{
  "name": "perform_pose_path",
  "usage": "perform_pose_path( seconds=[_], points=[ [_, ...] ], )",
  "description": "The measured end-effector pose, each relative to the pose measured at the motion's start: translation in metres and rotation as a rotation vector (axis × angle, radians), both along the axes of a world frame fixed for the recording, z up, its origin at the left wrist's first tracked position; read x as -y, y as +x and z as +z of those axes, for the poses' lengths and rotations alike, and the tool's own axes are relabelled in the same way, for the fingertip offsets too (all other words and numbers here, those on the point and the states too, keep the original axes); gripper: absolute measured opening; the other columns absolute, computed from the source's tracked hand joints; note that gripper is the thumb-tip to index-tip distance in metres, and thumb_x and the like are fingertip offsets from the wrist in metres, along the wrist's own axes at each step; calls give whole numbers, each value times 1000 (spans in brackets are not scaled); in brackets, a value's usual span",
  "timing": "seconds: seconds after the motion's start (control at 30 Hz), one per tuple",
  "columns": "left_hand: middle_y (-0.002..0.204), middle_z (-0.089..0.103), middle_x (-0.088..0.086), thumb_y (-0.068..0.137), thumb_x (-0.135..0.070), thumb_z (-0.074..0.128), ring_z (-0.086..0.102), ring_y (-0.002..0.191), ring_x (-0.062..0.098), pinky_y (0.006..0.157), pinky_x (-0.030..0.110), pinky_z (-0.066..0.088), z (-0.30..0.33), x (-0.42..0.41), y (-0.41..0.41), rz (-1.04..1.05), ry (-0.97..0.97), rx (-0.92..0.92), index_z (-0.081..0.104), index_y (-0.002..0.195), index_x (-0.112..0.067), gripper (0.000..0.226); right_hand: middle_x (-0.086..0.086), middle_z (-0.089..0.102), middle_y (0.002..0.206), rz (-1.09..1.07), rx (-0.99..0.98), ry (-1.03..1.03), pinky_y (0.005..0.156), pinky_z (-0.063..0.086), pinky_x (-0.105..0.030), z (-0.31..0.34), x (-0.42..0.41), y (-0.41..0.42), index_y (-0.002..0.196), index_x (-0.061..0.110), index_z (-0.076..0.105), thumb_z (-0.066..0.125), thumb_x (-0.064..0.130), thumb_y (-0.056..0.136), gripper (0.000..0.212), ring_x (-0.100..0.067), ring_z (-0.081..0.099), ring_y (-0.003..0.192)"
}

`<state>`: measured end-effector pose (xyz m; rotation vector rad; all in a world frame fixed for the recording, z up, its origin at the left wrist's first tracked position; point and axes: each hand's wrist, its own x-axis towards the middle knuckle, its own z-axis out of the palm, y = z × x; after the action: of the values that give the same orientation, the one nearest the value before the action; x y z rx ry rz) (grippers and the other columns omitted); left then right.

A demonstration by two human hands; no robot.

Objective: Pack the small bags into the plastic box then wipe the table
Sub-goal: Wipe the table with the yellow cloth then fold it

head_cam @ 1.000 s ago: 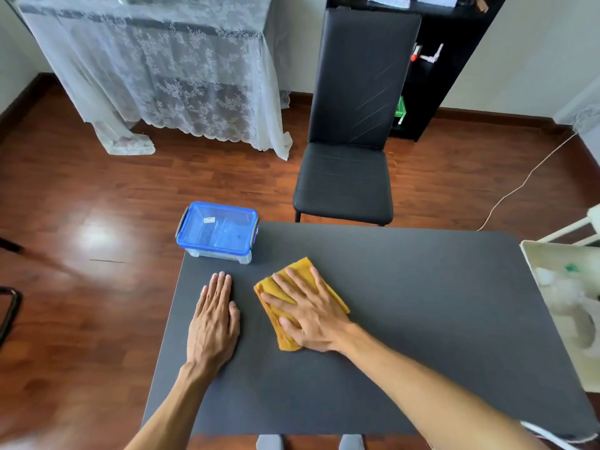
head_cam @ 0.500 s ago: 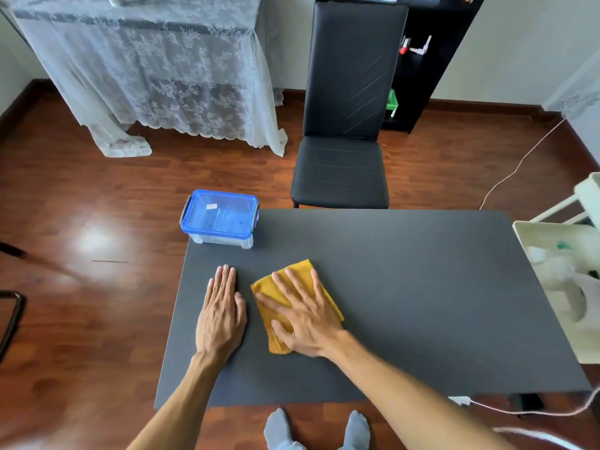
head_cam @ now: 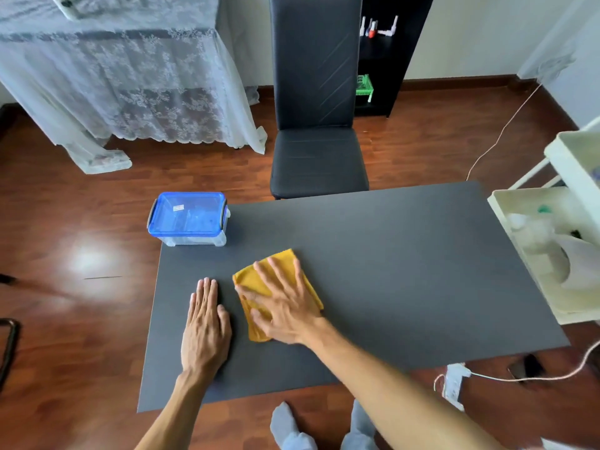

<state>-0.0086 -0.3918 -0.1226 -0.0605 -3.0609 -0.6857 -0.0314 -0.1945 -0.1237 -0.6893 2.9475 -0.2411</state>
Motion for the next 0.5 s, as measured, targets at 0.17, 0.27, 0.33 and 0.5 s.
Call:
perform_pose_path(
  seconds=[0.17, 0.27, 0.33, 0.5],
  points=[
    [158, 23, 18, 94, -32, 13, 13, 148, 22, 122, 41, 11, 5, -21, 14, 19, -7, 1, 28, 146, 5, 66, 5, 12, 167, 151, -52, 19, 116, 11, -67, -3, -93, 69, 148, 54, 25, 41, 56, 94, 57, -24, 5, 154],
    [157, 22, 19, 93, -32, 14, 13, 149, 24, 122, 39, 10, 9, -44, 22, -11, -15, 24, 28, 146, 5, 66, 7, 9, 167, -94, -36, 103, 113, 19, -67, 4, -204, 68, 151, 55, 15, 37, 58, 95, 60, -23, 7, 154],
    [156, 26, 18, 95, -29, 18, 19, 147, 27, 122, 35, 10, 13, -67, 25, -110, -12, 4, 31, 145, 6, 63, 4, 9, 167, -325, -25, 136, 112, 19, -68, 11, -236, 53, 152, 54, 12, 32, 58, 96, 60, -26, 8, 153],
    [155, 25, 11, 96, -28, 22, 22, 146, 26, 121, 29, 8, 18, -132, 23, -237, 14, -18, 33, 145, 3, 59, -3, 7, 167, -340, -3, 16, 114, 5, -71, 3, -165, 36, 153, 50, 15, 31, 57, 97, 59, -31, 0, 153]
  ],
)
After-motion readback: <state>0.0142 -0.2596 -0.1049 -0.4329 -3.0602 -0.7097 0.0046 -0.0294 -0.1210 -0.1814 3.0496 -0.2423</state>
